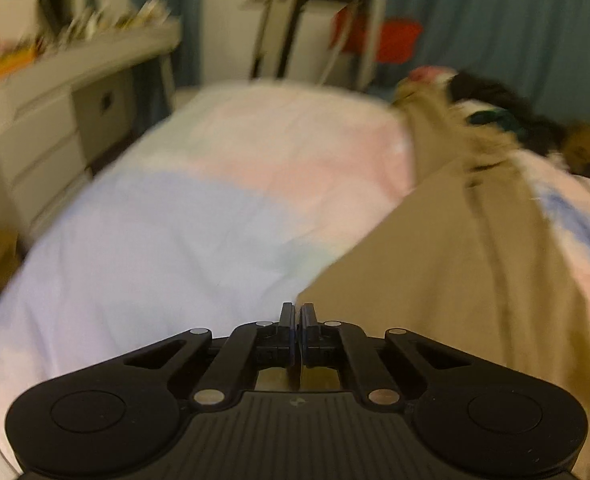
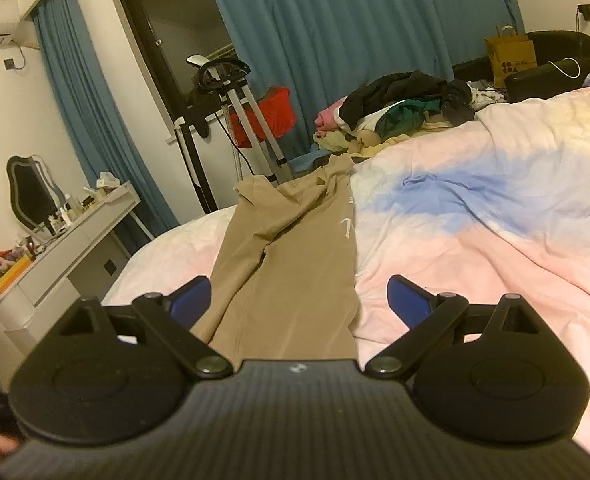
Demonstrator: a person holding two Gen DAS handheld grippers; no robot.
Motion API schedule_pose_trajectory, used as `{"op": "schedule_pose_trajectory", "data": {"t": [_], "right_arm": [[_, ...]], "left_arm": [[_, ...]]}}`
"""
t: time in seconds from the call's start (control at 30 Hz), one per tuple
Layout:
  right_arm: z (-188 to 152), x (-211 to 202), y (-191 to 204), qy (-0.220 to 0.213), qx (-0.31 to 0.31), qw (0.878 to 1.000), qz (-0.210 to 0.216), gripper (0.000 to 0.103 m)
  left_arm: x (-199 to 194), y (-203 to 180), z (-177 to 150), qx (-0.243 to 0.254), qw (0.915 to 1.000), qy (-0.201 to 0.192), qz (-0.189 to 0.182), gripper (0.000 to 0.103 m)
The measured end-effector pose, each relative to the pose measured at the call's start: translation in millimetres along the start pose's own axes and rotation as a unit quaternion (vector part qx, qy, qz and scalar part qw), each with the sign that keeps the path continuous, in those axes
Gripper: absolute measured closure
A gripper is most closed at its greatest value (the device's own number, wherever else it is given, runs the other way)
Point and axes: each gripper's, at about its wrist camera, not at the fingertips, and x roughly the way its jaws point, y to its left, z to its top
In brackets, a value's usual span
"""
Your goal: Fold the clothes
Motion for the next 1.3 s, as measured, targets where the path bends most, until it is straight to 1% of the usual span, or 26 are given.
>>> {"op": "schedule_pose_trajectory", "data": {"t": [0.07,0.17,0.23,0.3,0.33,0.4,0.43,0.5,0.6,0.67,0.7,0.73,0.77,0.8,0.83,0.87,0.93,0.97,1.03,1.1,1.17,1.2,1.27,1.3], "right_arm": [[0.6,-2.2,-0.6,-0.001,0.000,1.000,-0.003,0.007],[0.0,-8.8,-0.6,-0.011,-0.002,1.000,-0.001,0.007],[0.6,-10.8,0.0,-0.017,-0.005,1.000,0.001,0.007],[1.1,-11.8,1.0,-0.020,-0.009,1.000,0.002,0.007],[1.4,-11.6,1.4,-0.021,-0.011,1.000,0.002,0.007],[1.1,-10.4,1.7,-0.018,-0.013,1.000,0.000,0.007],[0.9,-9.7,1.7,-0.017,-0.013,1.000,-0.001,0.007],[0.8,-8.7,1.0,-0.014,-0.012,1.000,-0.004,0.007],[0.7,-8.5,-1.7,-0.014,-0.007,1.000,-0.006,0.007],[0.6,-8.4,-3.5,-0.014,-0.004,1.000,-0.007,0.007],[0.6,-8.3,-4.2,-0.013,-0.002,1.000,-0.006,0.007],[0.6,-8.3,-5.0,-0.011,0.001,1.000,-0.004,0.007],[0.6,-8.2,-5.7,-0.010,0.003,1.000,-0.003,0.007],[0.6,-8.8,-6.1,-0.010,0.005,1.000,0.000,0.007],[0.4,-9.4,-6.3,-0.012,0.006,1.000,0.002,0.007],[0.2,-9.9,-6.5,-0.013,0.006,1.000,0.003,0.007],[-0.3,-9.1,-6.7,-0.014,0.008,1.000,0.006,0.007],[-0.5,-8.7,-6.9,-0.015,0.009,1.000,0.007,0.007],[-0.5,-5.5,-7.9,-0.016,0.012,1.000,0.012,0.007],[2.7,0.7,-7.4,-0.018,0.008,1.000,0.015,0.007],[7.8,9.2,-6.0,-0.018,0.001,1.000,0.020,0.007],[12.1,14.9,-4.5,-0.016,-0.006,0.999,0.027,0.015],[24.2,32.3,-1.8,-0.004,-0.015,0.999,0.038,0.027],[31.7,45.3,-2.2,0.006,-0.010,0.999,0.043,0.028]], "left_arm": [[-27.6,-14.7,-4.8,0.036,0.9982,-0.038,-0.027,0.100],[-61.7,-37.9,-17.3,0.082,0.9907,-0.074,-0.079,0.100],[-76.5,-54.4,-26.7,0.116,0.9830,-0.087,-0.113,0.100],[-86.5,-74.7,-37.7,0.162,0.9713,-0.098,-0.144,0.100],[-87.7,-86.3,-44.0,0.187,0.9652,-0.097,-0.155,0.101],[-82.2,-105.5,-56.6,0.217,0.9564,-0.080,-0.178,0.101],[-77.3,-112.4,-61.9,0.226,0.9537,-0.068,-0.186,0.101],[-60.6,-124.2,-72.5,0.239,0.9519,-0.035,-0.189,0.101],[-35.4,-132.1,-81.6,0.239,0.9525,0.019,-0.188,0.100],[-24.5,-128.0,-81.5,0.229,0.9521,0.044,-0.198,0.099],[-22.6,-126.1,-79.9,0.222,0.9521,0.051,-0.204,0.093],[-22.2,-124.5,-77.7,0.213,0.9522,0.055,-0.212,0.084],[-22.6,-122.6,-77.4,0.207,0.9528,0.054,-0.216,0.078],[-24.1,-121.1,-75.8,0.202,0.9544,0.050,-0.214,0.062],[-25.8,-119.8,-73.0,0.196,0.9565,0.046,-0.211,0.050],[-26.2,-120.3,-69.6,0.192,0.9583,0.042,-0.207,0.047],[-29.1,-118.9,-59.2,0.181,0.9612,0.034,-0.205,0.037],[-30.3,-118.6,-51.5,0.176,0.9629,0.025,-0.203,0.034],[-31.2,-118.2,-35.4,0.171,0.9663,-0.003,-0.192,0.022],[-29.4,-117.2,-20.4,0.164,0.9694,-0.028,-0.181,0.020],[-20.6,-115.1,-7.5,0.146,0.9730,-0.038,-0.174,0.019],[-14.5,-113.9,-4.1,0.139,0.9744,-0.042,-0.171,0.019],[-2.5,-112.0,-0.1,0.131,0.9766,-0.050,-0.163,0.019],[3.1,-110.7,0.0,0.129,0.9773,-0.053,-0.159,0.019]]}}
